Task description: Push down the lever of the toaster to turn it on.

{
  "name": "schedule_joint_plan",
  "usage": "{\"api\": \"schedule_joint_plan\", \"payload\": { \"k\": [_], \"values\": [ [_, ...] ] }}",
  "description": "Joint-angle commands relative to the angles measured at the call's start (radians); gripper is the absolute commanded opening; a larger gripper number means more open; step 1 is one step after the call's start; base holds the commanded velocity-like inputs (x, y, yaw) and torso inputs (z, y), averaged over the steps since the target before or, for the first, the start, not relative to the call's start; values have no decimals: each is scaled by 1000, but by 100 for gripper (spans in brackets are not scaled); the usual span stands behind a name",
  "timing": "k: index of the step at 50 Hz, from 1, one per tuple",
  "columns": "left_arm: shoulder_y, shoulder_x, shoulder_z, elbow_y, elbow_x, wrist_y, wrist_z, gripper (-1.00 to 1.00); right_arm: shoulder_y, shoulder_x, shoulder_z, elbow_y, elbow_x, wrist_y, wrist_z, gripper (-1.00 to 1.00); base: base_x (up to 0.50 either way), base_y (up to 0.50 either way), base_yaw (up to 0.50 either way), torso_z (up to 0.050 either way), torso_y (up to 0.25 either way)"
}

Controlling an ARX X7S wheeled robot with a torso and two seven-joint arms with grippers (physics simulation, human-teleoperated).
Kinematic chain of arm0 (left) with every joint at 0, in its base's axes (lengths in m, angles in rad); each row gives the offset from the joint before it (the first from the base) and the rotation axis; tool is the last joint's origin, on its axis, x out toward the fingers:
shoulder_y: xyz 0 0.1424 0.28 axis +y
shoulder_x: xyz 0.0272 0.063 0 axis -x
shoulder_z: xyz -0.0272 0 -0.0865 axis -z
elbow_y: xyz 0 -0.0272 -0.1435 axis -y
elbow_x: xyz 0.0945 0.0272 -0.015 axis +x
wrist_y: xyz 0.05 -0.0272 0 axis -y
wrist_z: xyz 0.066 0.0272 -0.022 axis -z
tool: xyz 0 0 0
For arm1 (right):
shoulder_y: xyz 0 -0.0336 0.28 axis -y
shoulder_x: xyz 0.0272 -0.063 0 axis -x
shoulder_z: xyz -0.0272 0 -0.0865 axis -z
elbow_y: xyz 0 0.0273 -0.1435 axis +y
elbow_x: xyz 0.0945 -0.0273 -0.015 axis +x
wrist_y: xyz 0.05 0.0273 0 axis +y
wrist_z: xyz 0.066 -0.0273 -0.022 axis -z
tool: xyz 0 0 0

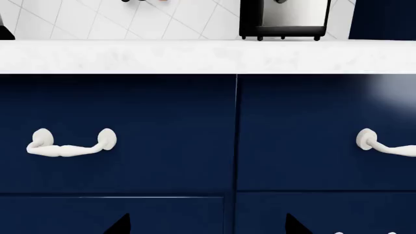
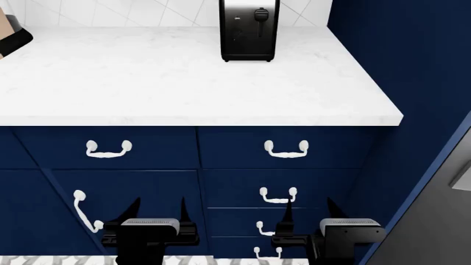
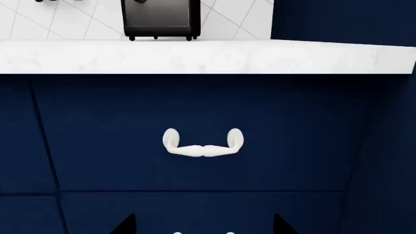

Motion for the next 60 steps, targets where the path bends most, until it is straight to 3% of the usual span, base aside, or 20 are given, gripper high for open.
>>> {"api": "schedule_joint_plan", "payload": {
  "k": [1, 11, 15, 26, 37, 48, 60],
  "values": [
    [2, -16, 17, 2, -16, 0, -19, 100, 4, 14, -19, 2, 11, 17, 28, 100, 0, 0, 0, 0, 0],
    [5, -48, 45, 22, -39, -6, -61, 100, 13, 44, -56, -5, 28, 67, 76, 100, 0, 0, 0, 0, 0],
    [-6, -68, 51, 103, -41, -82, -67, 100, 17, 61, -72, -93, 29, 159, 80, 100, 0, 0, 0, 0, 0],
    [-169, -170, 4, 557, -152, -633, -30, 100, 157, 146, -49, -500, 67, 586, 53, 100, 0, 0, 0, 0, 0],
    [-530, -227, -69, 697, -305, -1080, 6, 100, 477, 195, -23, -663, 138, 984, 19, 100, 0, 0, 0, 0, 0],
    [-797, -270, -48, 518, -295, -1119, 17, 100, 737, 196, -34, -561, 149, 1107, 21, 100, 0, 0, 0, 0, 0],
    [-888, -281, -57, 495, -305, -1143, 17, 100, 862, 190, -2, -541, 173, 1184, 20, 100, 0, 0, 0, 0, 0]
  ]
}}
